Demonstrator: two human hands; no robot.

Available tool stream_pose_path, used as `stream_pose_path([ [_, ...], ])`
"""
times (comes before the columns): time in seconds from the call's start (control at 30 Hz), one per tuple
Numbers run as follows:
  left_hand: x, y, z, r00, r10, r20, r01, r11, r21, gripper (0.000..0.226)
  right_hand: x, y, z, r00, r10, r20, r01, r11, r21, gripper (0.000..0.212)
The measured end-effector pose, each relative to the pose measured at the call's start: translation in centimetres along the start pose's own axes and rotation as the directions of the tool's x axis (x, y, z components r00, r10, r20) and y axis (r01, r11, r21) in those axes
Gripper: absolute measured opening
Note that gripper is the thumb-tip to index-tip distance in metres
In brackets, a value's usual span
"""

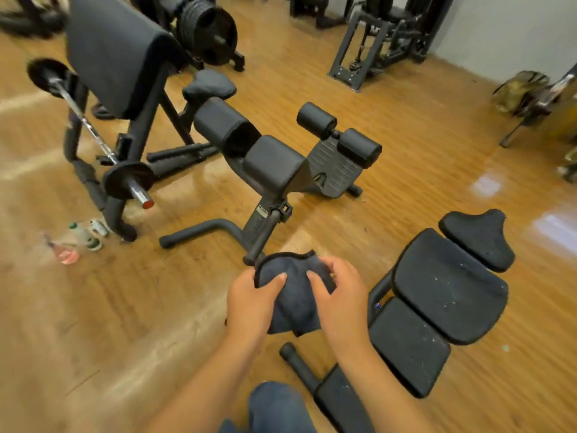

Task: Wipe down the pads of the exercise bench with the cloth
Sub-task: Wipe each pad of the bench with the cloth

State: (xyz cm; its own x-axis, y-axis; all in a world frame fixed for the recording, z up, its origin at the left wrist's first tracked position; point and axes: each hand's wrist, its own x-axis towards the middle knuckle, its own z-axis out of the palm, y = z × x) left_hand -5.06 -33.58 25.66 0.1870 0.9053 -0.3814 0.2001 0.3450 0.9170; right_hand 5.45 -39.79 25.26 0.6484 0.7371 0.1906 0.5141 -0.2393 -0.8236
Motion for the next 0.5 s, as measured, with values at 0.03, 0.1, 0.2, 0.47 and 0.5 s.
stream_pose_path([
  [0.03,-1.2,-0.7,0.1,1.000,-0.005,-0.016,0.005,1.000,0.015,0.011,-1.2,0.4,-0.6,1.000,-0.011,0.016,0.011,1.000,0.005,0.022],
  [0.1,-3.7,-2.2,0.0,0.999,-0.031,-0.042,0.032,0.999,0.020,0.010,-3.7,1.2,-1.7,0.998,0.016,0.056,-0.020,0.998,0.058,0.021],
  [0.2,-7.4,-4.8,-0.2,0.996,-0.072,-0.043,0.071,0.997,-0.030,0.007,-7.3,2.4,-3.4,0.983,0.099,0.156,-0.127,0.975,0.181,0.014],
  [0.47,-18.0,-9.9,-1.2,0.987,-0.157,-0.046,0.141,0.960,-0.243,0.009,-15.8,4.0,-8.6,0.894,0.221,0.390,-0.351,0.886,0.304,0.007],
  [0.5,-19.3,-10.4,-1.1,0.984,-0.168,-0.061,0.146,0.951,-0.273,0.007,-16.5,4.0,-9.3,0.884,0.208,0.420,-0.353,0.884,0.305,0.007],
])
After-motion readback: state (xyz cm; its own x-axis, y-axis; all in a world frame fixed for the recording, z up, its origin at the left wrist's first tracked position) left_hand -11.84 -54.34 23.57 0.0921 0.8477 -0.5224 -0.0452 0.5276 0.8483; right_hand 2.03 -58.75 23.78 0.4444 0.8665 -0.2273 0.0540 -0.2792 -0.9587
